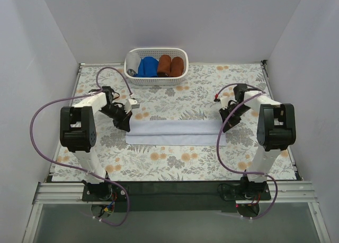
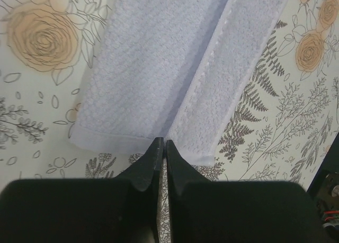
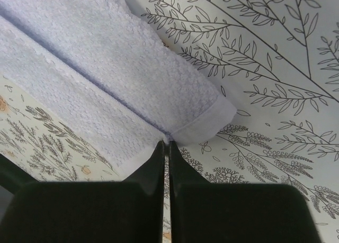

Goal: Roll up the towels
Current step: Fold the towel

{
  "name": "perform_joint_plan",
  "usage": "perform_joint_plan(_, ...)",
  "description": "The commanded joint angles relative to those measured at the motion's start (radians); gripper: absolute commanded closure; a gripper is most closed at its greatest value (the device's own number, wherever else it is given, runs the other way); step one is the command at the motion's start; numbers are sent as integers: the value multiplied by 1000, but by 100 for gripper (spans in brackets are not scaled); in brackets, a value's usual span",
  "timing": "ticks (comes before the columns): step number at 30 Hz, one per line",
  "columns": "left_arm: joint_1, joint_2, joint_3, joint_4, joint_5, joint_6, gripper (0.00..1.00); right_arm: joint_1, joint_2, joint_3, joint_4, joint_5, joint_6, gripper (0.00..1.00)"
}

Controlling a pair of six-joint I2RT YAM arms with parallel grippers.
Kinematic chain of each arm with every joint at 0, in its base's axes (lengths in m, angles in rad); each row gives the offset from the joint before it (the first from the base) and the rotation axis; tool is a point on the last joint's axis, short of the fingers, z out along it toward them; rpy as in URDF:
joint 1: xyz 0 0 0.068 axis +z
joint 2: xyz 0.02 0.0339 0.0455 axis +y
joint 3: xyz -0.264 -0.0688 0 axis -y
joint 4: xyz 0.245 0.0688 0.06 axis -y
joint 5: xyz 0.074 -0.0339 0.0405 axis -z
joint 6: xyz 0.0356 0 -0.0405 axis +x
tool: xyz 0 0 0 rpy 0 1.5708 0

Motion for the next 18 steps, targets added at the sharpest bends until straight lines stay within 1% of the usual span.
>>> perform_joint_plan(1, 7, -26, 83, -46, 21, -8, 100, -4, -46, 48, -34, 9, 2, 99)
perform_joint_plan(4, 7, -33, 125, -120, 30, -1, 100, -4, -88, 48, -74, 5, -6, 99)
perform_joint_plan(9, 7, -65, 125, -209, 12, 35, 100, -4, -144, 2, -140, -3, -29, 99)
perform_joint_plan(14, 7, -88, 30, -223, -30, 62, 100, -4, -167, -97, -128, 2, -44, 99)
perform_joint_plan(18, 7, -66, -41, -160, -27, 29, 100, 1, -126, -128, -77, -12, -22, 99)
